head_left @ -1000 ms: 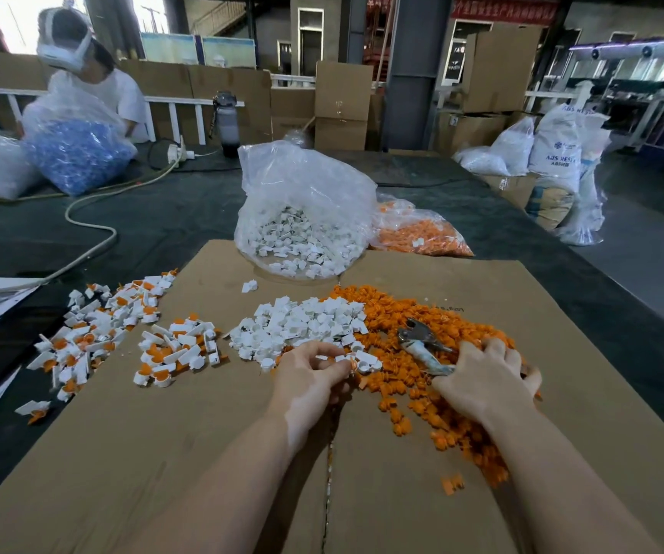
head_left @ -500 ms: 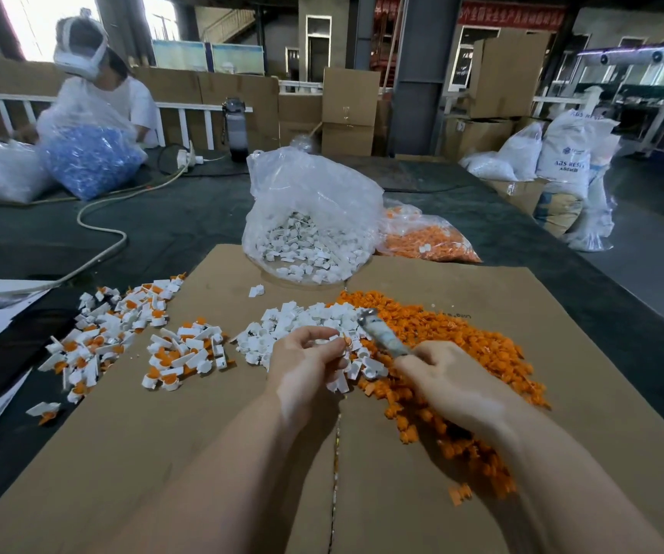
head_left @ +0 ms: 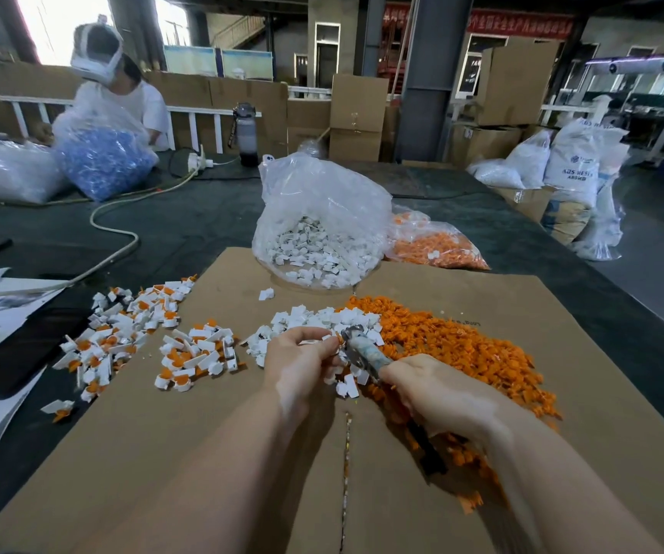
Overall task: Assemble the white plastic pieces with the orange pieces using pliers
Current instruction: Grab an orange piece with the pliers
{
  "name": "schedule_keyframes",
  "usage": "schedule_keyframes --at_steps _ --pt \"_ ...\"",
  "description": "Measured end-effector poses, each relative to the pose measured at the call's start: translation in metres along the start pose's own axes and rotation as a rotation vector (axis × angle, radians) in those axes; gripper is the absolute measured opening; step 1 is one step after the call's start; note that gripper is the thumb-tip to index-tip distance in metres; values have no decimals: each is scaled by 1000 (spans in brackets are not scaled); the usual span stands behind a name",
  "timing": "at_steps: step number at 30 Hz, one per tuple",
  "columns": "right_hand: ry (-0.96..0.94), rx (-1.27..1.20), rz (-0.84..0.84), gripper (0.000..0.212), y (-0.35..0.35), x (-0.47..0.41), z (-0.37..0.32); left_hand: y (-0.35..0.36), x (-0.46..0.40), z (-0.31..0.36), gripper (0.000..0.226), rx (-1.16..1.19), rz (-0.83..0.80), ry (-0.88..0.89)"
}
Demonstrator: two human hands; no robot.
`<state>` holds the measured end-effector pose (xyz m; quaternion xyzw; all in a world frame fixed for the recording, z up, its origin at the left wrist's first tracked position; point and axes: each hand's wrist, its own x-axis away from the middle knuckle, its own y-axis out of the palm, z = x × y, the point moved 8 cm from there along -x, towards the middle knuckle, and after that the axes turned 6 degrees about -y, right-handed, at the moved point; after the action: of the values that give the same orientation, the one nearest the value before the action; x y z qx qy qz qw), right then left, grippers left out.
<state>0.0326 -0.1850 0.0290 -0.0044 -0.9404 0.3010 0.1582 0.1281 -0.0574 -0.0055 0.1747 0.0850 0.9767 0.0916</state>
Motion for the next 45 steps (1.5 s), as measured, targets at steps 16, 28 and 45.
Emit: schedule_keyframes --at_steps 16,28,45 --pt "-161 187 126 32 2 4 -13 1 0 0 10 35 59 -19" --pt "-95 371 536 37 -33 9 24 2 19 -14 15 -54 -31 26" --pt "-485 722 973 21 -4 32 -2 5 21 -21 20 -386 -112 302"
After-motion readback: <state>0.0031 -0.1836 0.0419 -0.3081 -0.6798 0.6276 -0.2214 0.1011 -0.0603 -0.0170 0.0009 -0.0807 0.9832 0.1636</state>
